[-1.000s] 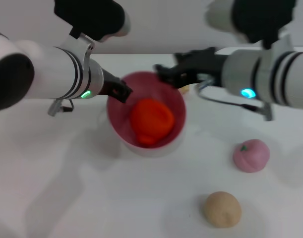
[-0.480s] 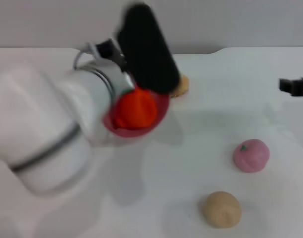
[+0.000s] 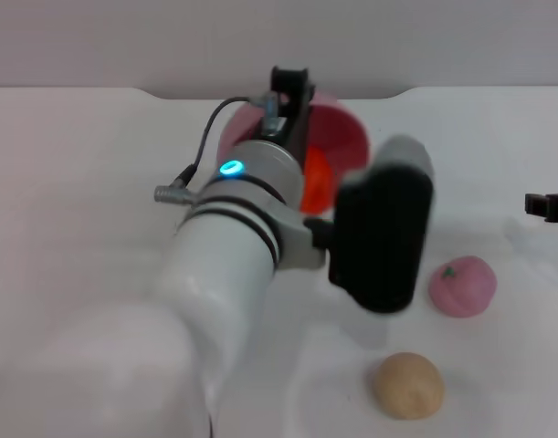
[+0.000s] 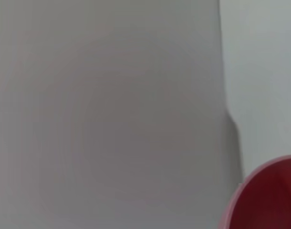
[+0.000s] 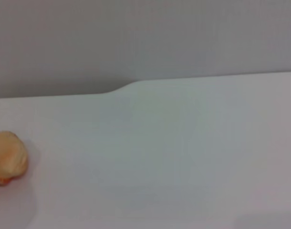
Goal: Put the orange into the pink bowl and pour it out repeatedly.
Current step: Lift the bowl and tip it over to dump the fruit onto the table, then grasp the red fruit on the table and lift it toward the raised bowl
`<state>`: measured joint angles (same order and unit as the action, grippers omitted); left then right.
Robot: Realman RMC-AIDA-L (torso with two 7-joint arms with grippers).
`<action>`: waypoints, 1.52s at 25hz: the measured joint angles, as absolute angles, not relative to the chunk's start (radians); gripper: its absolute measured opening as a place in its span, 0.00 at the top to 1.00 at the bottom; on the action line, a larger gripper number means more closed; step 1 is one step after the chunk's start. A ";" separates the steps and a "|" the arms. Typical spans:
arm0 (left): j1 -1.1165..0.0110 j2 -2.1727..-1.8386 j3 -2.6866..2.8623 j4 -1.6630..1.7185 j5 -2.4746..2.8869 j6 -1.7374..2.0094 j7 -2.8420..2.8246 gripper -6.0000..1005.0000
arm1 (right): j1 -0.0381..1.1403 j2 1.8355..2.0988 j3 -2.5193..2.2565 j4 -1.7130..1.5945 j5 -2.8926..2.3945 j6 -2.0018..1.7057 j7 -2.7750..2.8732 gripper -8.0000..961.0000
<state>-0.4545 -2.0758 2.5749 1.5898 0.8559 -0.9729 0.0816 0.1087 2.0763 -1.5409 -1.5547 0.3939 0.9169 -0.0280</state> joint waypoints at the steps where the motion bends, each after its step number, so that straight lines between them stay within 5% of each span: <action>1: -0.450 -2.075 2.590 1.583 0.889 -0.969 0.081 0.95 | 0.109 2.076 -1.541 -1.552 0.394 0.916 -0.028 0.50; 23: -0.380 -2.078 2.695 1.507 1.313 -0.810 -0.269 0.95 | 0.111 2.077 -1.583 -1.545 0.405 0.910 -0.030 0.53; 38: -0.373 -2.060 1.914 1.726 -0.033 -1.132 -0.111 0.95 | 0.167 2.074 -1.683 -1.562 0.697 0.895 -0.232 0.55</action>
